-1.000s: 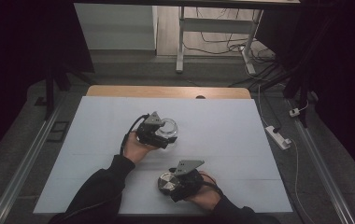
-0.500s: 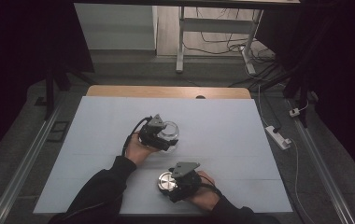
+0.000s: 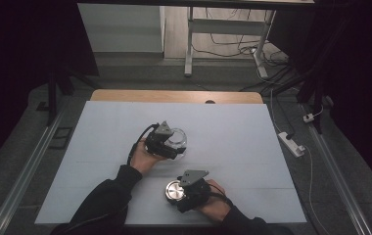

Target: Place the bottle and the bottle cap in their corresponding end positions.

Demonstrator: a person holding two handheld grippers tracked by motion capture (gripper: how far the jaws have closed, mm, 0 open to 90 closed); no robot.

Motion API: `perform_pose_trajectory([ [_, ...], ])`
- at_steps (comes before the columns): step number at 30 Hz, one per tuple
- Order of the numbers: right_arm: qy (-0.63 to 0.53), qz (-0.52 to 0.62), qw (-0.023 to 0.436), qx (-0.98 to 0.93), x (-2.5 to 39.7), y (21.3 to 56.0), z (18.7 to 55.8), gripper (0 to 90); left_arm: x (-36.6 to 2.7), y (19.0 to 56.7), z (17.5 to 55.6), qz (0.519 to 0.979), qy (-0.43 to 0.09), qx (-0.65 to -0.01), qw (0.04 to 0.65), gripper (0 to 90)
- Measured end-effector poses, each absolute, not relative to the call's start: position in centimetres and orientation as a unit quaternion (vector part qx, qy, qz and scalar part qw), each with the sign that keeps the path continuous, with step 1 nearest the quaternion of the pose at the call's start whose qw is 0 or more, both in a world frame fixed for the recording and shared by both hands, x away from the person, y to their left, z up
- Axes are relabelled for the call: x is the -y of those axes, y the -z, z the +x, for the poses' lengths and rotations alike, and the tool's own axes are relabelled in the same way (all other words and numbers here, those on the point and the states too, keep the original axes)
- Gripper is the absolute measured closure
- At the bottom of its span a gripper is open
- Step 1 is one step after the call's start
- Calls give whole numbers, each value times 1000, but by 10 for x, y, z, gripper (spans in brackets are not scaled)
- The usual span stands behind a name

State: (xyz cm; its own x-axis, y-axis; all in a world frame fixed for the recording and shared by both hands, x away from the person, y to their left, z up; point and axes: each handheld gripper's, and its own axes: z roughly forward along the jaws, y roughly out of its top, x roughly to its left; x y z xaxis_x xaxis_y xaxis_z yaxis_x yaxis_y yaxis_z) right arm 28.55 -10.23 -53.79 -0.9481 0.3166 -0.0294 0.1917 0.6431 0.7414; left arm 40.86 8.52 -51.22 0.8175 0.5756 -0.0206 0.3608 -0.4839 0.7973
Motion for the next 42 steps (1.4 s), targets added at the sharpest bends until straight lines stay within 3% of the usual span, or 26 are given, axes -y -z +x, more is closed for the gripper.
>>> perform_pose_trajectory([
  [42, -429, 147, 78, -888, 108, 526, 284, 112, -106, 497, 390, 827, -90, -294, 471, 37],
])
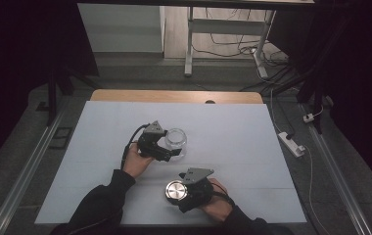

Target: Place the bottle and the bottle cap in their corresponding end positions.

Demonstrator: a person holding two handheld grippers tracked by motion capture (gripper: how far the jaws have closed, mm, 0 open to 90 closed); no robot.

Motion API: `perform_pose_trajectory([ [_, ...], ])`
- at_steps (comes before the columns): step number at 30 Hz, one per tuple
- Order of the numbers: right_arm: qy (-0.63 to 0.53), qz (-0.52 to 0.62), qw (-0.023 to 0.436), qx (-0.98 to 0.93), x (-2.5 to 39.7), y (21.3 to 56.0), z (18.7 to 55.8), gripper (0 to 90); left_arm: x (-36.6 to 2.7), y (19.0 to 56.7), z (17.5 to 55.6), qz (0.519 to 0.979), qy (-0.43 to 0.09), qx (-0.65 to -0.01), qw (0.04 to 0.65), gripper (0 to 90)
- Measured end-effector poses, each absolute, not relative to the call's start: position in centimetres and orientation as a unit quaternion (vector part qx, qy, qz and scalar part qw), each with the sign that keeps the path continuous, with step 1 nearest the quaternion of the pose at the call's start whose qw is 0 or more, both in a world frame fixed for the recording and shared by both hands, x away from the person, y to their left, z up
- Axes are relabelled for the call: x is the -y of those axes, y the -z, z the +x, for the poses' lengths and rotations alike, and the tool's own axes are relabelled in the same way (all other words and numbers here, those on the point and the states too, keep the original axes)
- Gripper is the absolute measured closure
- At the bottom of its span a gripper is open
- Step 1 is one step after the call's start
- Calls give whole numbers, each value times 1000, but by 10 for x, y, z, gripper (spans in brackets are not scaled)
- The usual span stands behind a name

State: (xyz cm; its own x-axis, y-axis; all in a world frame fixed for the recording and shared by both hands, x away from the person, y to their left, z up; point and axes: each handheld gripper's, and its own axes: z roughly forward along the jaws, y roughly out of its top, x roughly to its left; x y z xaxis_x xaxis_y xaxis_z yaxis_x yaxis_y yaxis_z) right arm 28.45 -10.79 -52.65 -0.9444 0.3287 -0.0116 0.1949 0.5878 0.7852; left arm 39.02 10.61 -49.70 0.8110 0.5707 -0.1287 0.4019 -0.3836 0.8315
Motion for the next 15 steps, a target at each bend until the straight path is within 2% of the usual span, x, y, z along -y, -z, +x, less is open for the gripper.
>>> perform_pose_trajectory([
  [15, -458, 172, 75, -869, 122, 509, 285, 72, -110, 493, 370, 842, -94, -284, 448, 12],
])
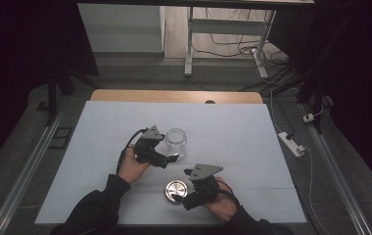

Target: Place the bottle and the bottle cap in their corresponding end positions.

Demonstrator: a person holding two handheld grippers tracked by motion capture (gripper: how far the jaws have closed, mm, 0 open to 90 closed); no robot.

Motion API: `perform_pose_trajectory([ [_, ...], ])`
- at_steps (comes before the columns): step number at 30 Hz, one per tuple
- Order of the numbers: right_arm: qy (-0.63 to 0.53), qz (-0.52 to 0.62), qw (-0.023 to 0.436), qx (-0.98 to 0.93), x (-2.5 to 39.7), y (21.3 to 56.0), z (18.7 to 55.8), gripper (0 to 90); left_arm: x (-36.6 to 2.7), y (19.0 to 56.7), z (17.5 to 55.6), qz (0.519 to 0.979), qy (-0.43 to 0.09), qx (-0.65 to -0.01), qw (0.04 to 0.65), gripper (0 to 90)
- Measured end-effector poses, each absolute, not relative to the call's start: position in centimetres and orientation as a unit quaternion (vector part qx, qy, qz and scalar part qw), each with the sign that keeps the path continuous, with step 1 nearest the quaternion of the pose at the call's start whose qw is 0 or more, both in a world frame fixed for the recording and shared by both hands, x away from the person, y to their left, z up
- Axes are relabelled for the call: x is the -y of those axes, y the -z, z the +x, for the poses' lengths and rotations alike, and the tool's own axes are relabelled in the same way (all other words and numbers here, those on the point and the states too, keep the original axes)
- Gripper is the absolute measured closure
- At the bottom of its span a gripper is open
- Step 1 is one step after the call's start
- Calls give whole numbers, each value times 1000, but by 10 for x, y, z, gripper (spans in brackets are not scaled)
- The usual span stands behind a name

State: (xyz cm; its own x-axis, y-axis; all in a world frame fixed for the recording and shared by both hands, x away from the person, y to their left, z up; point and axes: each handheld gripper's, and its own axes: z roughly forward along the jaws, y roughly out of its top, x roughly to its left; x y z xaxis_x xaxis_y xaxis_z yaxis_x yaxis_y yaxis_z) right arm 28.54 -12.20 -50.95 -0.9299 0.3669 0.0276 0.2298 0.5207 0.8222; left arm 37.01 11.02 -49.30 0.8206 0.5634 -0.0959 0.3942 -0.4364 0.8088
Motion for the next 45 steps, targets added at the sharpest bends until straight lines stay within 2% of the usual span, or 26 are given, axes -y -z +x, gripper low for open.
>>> perform_pose_trajectory([
  [16, -461, 191, 82, -863, 136, 499, 289, 53, -127, 486, 347, 838, -90, -290, 453, 11],
  [35, -463, 225, 68, -855, 152, 492, 291, 2, -144, 483, 313, 836, -66, -282, 466, 0],
  [45, -467, 236, 89, -847, 166, 486, 287, 0, -148, 483, 292, 838, -60, -272, 470, 0],
])
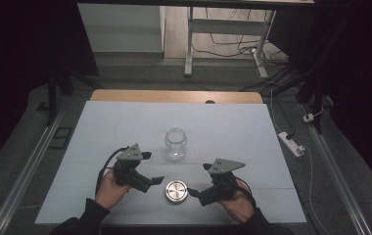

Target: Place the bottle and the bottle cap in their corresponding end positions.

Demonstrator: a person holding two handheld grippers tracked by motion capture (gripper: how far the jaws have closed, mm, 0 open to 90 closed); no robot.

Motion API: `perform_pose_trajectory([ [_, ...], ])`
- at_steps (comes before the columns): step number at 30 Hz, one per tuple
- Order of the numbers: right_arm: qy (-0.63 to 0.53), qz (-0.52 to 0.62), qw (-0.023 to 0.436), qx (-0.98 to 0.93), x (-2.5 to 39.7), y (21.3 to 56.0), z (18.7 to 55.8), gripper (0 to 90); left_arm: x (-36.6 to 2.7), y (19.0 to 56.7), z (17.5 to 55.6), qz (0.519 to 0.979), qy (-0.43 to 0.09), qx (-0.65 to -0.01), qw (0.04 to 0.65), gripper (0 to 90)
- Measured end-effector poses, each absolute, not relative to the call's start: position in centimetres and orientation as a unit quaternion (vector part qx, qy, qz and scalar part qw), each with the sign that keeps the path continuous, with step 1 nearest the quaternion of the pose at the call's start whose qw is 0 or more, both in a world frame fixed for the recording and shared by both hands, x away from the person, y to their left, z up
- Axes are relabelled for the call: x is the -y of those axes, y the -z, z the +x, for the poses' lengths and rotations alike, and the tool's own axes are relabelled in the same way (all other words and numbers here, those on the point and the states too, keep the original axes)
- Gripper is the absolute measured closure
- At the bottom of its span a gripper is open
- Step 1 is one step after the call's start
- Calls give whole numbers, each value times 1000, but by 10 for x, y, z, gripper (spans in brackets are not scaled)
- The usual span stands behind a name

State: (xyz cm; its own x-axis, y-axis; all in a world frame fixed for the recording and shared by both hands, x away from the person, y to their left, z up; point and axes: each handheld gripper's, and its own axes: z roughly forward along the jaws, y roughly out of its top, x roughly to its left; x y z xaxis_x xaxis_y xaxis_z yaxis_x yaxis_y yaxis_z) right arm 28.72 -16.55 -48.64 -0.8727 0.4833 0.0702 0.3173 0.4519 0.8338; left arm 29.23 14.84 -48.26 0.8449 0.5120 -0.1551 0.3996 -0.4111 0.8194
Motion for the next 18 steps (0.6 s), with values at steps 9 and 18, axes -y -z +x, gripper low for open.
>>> perform_pose_trajectory([
  [9, -466, 247, 101, -844, 179, 485, 283, 0, -158, 486, 280, 838, -52, -286, 461, 0],
  [18, -461, 255, 111, -843, 193, 485, 279, 0, -174, 486, 264, 828, -66, -305, 466, 0],
])
